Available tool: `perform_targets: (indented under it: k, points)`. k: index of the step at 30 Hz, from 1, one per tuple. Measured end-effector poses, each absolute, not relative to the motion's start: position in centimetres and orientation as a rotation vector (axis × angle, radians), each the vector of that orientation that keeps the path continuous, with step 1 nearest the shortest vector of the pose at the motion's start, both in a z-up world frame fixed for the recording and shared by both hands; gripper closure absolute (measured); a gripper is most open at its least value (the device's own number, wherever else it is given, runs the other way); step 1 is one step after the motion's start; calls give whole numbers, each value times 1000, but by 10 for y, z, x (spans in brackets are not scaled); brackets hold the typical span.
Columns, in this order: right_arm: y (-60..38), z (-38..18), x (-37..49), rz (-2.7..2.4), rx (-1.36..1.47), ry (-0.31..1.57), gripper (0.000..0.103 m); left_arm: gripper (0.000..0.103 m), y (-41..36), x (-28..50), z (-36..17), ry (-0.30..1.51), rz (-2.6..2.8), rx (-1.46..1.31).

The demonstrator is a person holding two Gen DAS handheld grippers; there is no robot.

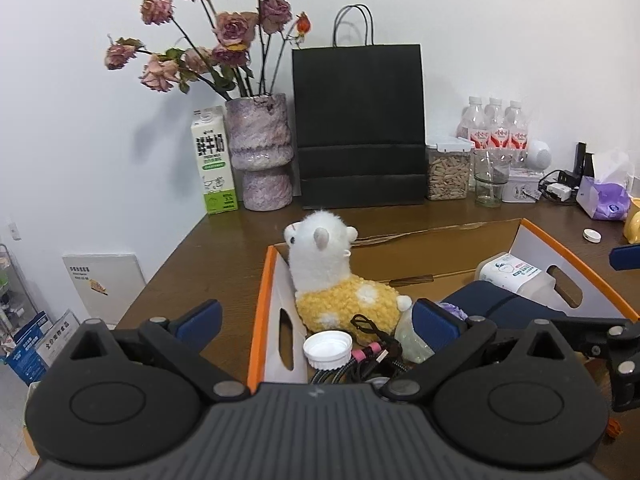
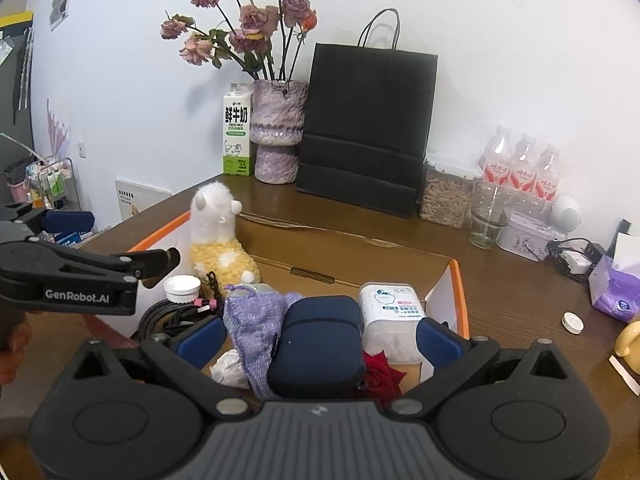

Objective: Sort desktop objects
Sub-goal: 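Withdraw both tools from the cardboard box back over the table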

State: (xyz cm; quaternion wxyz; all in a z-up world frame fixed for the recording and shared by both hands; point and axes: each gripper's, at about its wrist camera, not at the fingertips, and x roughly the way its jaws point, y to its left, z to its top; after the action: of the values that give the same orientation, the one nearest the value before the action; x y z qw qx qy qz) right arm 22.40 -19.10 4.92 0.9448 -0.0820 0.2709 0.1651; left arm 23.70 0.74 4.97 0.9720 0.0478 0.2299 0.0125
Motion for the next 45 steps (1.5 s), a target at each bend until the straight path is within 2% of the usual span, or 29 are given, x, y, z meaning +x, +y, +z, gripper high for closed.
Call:
perform_targets:
  k: [16, 31, 41, 45]
  points:
    - [-217, 47, 133, 320, -171, 519, 0, 0, 22, 158, 57, 410, 5, 52]
    - [-225, 5, 41, 254, -77, 506, 0, 0, 48, 67, 8, 436, 75, -69]
    - [-209, -27, 29, 243, -83, 558, 1, 0, 47, 46, -16, 487, 86, -45]
    - [-201, -34, 33, 261, -102, 573, 5, 0, 50, 46, -20, 499, 90, -48]
